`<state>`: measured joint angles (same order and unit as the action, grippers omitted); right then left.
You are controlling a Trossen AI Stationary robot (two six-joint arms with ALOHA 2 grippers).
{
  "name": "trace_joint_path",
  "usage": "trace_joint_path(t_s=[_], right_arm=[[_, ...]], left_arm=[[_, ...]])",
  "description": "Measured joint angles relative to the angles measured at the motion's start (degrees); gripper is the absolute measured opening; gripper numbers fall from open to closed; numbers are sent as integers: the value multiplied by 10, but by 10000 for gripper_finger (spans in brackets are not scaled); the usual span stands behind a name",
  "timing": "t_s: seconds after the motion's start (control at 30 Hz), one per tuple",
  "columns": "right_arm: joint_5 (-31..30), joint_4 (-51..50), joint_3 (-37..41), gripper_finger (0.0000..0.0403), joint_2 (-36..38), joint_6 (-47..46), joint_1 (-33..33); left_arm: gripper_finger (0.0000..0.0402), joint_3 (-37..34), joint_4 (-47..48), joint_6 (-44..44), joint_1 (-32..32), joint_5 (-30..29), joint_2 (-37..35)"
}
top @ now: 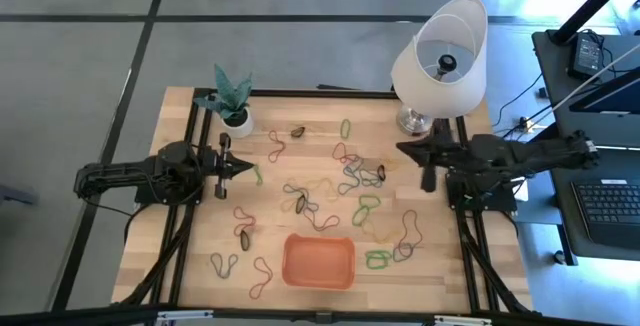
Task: Pick and place rubber bands into bin
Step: Put the green rubber band into the bin
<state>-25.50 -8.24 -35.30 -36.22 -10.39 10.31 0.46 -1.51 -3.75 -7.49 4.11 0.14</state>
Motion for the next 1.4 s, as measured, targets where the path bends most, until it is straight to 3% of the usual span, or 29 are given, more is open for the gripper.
trace_joint_path(t_s=[0.2,0.3,0.4,0.57,0.97,1.13,1.4], right_arm=[[0,-237,-143,0,-187,-153,0],[5,-326,-180,3,-278,-231,0],[54,-382,-191,12,-357,-281,-5],[133,-393,-181,41,-462,-330,-23],[182,-348,-179,128,-585,-374,-41],[220,-310,-179,139,-606,-420,-39],[214,-296,-184,135,-653,-491,-22]], left_arm=[[1,0,0,0,0,0,0],[1,0,0,0,0,0,0],[1,0,0,0,0,0,0],[1,0,0,0,0,0,0],[1,0,0,0,0,0,0],[1,0,0,0,0,0,0],[1,0,0,0,0,0,0]])
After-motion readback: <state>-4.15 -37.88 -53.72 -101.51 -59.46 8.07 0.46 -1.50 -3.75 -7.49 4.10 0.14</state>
